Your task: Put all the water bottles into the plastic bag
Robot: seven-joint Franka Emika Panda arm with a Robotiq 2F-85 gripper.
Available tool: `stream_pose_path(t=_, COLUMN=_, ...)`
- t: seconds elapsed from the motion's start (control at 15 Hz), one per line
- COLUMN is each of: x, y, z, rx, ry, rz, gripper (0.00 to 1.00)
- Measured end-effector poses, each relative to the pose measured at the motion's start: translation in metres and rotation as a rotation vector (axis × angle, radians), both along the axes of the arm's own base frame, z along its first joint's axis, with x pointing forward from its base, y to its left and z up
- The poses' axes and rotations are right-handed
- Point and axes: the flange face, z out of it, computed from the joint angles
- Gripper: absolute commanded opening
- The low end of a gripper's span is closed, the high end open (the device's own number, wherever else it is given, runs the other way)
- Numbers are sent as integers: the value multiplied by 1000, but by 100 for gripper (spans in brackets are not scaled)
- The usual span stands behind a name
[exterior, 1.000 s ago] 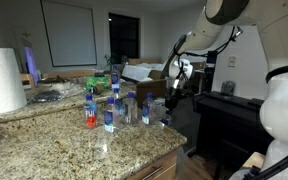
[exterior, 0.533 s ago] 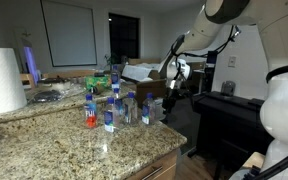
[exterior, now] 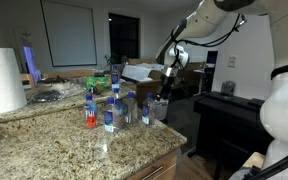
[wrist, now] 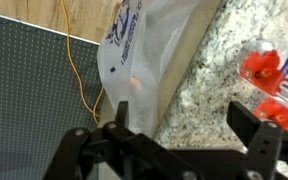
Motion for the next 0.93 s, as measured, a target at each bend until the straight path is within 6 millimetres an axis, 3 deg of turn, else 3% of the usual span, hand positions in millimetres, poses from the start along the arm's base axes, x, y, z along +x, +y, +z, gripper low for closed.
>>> stream_pose_path(t=0.27, x=10, y=31, z=78, rx=37, ry=-102, rz=133, gripper=100)
stream_pose_path(t=0.47, x=7, y=63, z=117, rx=68, ry=-145, rz=255, gripper=100)
stream_pose_path(t=0.67, x=-1, y=93, z=130, rx=113, ry=-119, rz=379, gripper=100)
stream_pose_path(t=0.93, x=-13, y=124, z=123, rx=164, ry=-29, rz=488, gripper=100)
